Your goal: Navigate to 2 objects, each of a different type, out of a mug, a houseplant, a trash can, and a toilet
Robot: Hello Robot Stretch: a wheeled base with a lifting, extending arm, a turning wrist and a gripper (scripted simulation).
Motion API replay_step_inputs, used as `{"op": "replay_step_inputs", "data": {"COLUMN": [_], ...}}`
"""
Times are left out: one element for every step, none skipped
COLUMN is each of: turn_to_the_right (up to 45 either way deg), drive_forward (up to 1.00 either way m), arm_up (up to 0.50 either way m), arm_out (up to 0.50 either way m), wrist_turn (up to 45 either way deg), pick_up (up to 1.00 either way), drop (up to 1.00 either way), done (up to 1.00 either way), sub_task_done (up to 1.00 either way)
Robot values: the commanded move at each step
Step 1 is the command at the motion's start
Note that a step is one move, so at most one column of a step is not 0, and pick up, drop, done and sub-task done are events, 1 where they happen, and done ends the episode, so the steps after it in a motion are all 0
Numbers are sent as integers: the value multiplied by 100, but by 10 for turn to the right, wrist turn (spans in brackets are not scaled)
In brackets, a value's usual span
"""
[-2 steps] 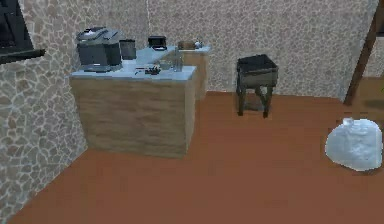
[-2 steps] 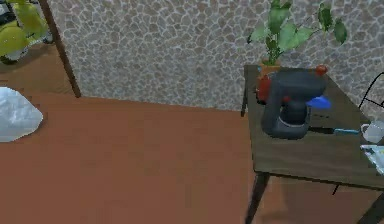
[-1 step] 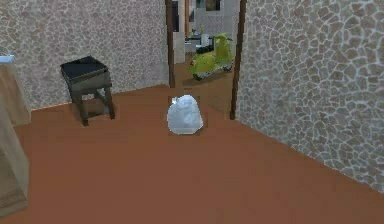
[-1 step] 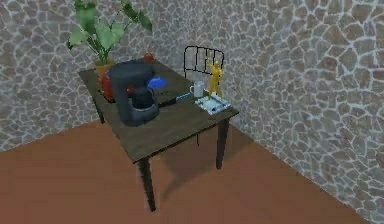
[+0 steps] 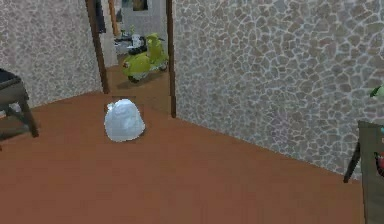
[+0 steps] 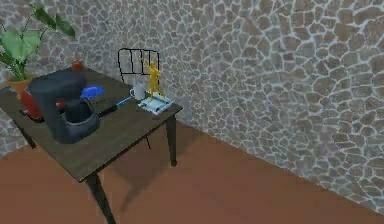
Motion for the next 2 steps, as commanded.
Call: {"op": "replay_step_inputs", "data": {"turn_to_the_right": [0, 360], "drive_forward": [55, 0], "arm_up": [0, 0], "arm_out": [0, 0], "wrist_turn": [0, 0], "pick_up": [0, 0], "drop": [0, 0], "done": [0, 0], "sub_task_done": [0, 0]}}
